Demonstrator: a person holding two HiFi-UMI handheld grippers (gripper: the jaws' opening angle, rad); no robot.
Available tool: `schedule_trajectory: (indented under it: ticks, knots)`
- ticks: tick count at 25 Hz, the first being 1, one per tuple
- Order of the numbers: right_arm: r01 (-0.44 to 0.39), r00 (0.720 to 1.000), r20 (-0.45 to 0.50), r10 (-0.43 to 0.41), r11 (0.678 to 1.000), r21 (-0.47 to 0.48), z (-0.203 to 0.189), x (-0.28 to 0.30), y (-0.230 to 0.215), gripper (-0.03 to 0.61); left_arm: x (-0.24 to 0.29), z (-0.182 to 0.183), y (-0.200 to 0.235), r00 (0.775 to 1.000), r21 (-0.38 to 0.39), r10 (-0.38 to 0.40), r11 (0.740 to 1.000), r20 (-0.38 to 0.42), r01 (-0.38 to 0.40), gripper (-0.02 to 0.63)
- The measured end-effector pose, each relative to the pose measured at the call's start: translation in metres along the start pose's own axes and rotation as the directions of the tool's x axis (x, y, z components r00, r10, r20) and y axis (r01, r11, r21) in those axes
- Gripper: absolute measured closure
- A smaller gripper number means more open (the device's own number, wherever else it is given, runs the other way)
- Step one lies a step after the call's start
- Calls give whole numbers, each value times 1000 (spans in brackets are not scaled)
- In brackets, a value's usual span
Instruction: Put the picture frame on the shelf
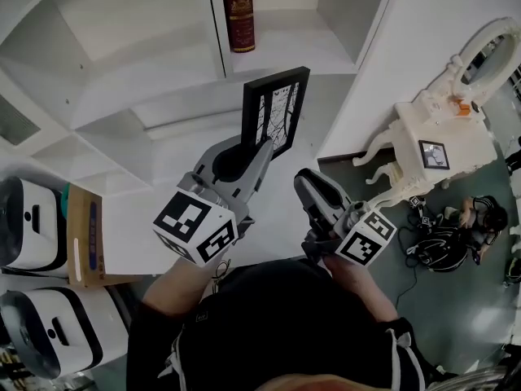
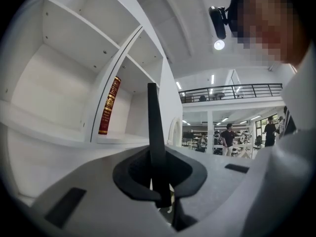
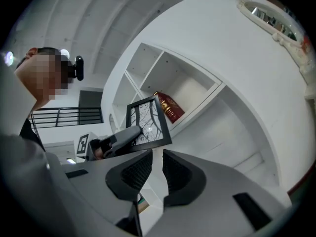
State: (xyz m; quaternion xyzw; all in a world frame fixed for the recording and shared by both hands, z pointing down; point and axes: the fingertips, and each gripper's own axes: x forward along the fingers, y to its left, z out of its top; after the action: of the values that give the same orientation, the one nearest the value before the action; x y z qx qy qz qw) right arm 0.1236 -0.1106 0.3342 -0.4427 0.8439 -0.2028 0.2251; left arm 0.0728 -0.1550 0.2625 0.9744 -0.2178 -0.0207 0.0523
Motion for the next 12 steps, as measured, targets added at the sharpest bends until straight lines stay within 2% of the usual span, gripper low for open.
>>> schedule_trajectory:
  ticks: [3, 7, 9, 12]
  knots:
    - [-52, 998, -41, 52, 999, 7, -8, 13, 5, 502, 10, 15, 12, 999, 20, 33, 999, 14, -34, 586]
    - [-116, 987, -115, 113, 993, -15, -4, -4, -11, 503, 36, 30, 8, 993, 52, 106, 993, 55, -109, 586]
    - [-149, 977, -153, 145, 989, -15, 2, -15, -25, 503, 48, 38, 11, 983, 62, 167, 983, 80, -172, 586]
    - [-193, 959, -213, 185, 981, -15, 17, -44, -47, 503, 67, 50, 10, 956, 68, 268, 958, 120, -277, 586]
